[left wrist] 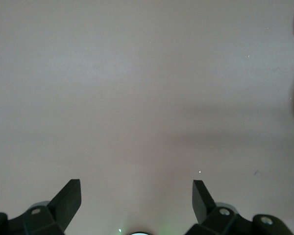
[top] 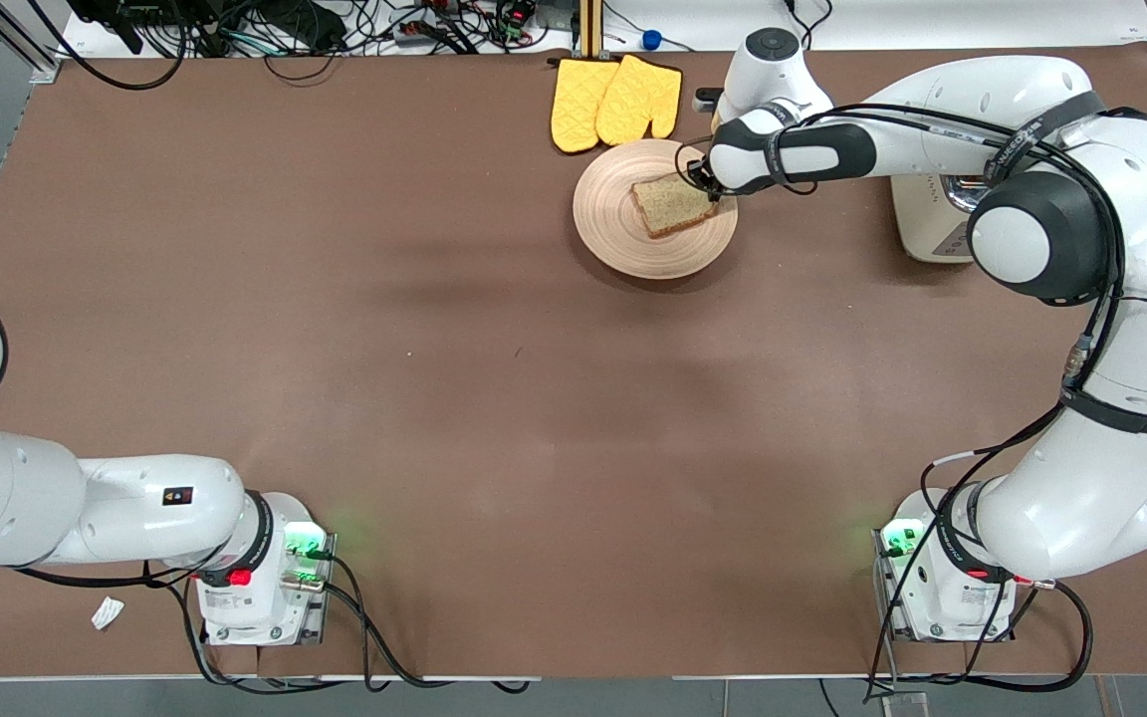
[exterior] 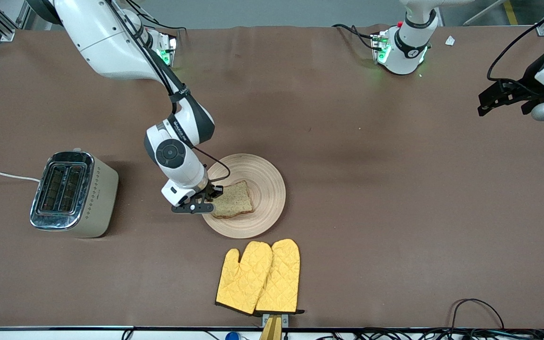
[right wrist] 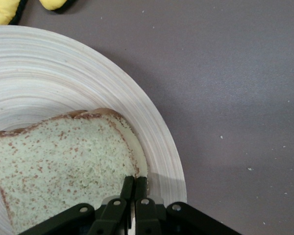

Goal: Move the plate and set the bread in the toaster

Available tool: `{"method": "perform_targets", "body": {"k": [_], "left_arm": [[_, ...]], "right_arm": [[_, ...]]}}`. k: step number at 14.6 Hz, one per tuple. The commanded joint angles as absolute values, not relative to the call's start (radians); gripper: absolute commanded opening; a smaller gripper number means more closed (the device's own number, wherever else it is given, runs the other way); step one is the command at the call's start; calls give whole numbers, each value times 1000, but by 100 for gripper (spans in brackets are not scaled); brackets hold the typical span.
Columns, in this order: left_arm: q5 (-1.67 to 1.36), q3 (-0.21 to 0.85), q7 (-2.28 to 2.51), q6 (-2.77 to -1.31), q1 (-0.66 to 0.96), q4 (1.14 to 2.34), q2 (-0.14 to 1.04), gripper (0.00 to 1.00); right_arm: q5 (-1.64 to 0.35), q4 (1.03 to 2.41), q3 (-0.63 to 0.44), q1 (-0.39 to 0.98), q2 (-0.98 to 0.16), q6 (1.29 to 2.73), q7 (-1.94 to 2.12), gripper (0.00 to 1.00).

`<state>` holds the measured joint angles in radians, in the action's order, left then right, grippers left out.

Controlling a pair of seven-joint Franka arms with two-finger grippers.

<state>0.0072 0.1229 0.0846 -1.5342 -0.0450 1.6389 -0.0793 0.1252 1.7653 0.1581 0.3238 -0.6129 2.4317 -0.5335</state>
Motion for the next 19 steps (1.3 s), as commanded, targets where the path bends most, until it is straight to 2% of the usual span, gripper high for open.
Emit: {"method": "perform_targets", "body": {"k": [1, 5, 8, 11, 14, 19], "left_arm": [[15, 123, 92, -1537, -46, 1632, -78, 100], [17, 117, 74, -1536, -58, 1631, -83, 100], [18, 117, 74, -1536, -61, 1629, -84, 100], [20, 117, 74, -1536, -61, 1629, -83, 100], [20, 117, 74, -1536, -63, 1629, -83, 100], [23, 115, 84, -1537, -61, 1626, -83, 100]], "right_arm": [[152, 1756, 160, 325, -618, 2427, -555, 1], [153, 1730, 158, 327, -595, 2398, -545, 0], [152, 1636, 175, 328, -534, 2161, -548, 0], [170, 1592, 199, 324, -473, 2007, -546, 0], [262, 1592, 201, 330, -408, 1883, -552, 0], [532, 1591, 230, 333, -324, 1671, -574, 0]]}}
